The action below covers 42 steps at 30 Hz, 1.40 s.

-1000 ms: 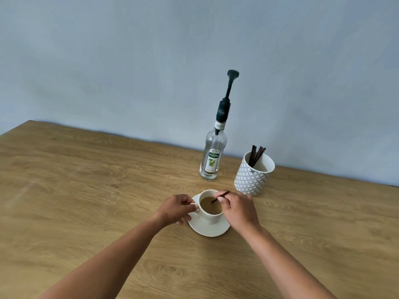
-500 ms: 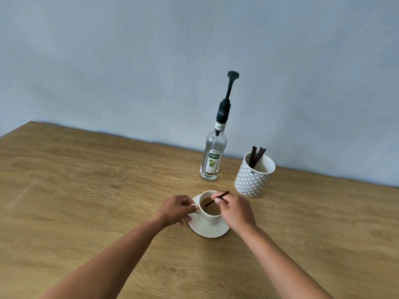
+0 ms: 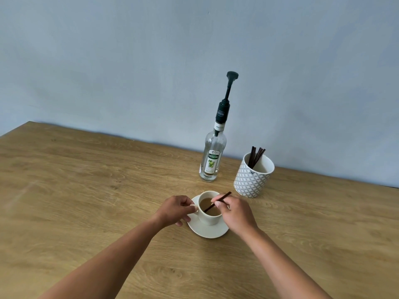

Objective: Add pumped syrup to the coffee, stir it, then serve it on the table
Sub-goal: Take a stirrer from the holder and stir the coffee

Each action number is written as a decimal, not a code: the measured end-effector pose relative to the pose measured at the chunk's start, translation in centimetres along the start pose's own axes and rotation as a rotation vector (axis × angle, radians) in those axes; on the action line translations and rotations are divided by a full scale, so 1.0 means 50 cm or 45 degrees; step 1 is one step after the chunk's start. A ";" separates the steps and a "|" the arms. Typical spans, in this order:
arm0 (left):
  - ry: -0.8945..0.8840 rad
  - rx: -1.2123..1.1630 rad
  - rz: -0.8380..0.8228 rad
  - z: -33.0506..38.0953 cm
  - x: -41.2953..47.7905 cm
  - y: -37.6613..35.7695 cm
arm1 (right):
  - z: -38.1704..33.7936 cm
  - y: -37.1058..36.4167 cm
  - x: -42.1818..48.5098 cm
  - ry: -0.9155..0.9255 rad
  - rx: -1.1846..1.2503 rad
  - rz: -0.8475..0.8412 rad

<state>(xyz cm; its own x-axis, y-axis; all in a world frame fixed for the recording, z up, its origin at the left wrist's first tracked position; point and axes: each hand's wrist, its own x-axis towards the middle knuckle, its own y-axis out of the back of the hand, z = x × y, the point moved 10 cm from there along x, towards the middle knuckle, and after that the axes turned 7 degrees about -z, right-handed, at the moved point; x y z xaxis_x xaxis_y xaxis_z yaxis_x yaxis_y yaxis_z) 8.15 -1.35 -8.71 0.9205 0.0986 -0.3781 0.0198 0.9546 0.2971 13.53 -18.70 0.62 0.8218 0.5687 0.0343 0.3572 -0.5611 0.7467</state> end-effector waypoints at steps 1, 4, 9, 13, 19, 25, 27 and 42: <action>0.002 0.000 0.000 0.000 0.000 0.000 | -0.002 -0.002 0.001 0.003 0.018 0.003; 0.003 0.004 -0.005 -0.001 0.001 0.000 | -0.002 0.004 0.005 0.000 -0.086 0.046; -0.004 0.002 -0.016 -0.002 0.004 0.001 | 0.004 0.026 0.006 -0.011 -0.396 0.098; -0.005 -0.002 -0.017 -0.002 0.004 0.001 | 0.008 0.029 0.006 -0.012 -0.349 0.047; 0.002 -0.003 -0.019 -0.002 0.003 -0.001 | -0.021 0.005 0.002 0.068 -0.156 -0.006; 0.005 -0.008 -0.022 -0.004 0.004 0.000 | -0.014 0.011 0.014 0.029 -0.447 0.027; 0.005 -0.015 -0.021 -0.005 0.005 0.000 | -0.009 0.019 0.013 0.023 -0.489 0.055; 0.016 -0.022 -0.030 -0.008 0.008 -0.002 | -0.017 -0.007 0.011 0.078 -0.448 0.014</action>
<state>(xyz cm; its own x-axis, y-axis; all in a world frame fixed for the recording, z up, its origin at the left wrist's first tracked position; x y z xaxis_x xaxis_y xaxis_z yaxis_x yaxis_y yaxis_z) 8.38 -1.28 -9.24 0.9147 0.0795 -0.3962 0.0345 0.9615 0.2726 13.46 -17.68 0.93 0.7929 0.6046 0.0755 0.1649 -0.3323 0.9287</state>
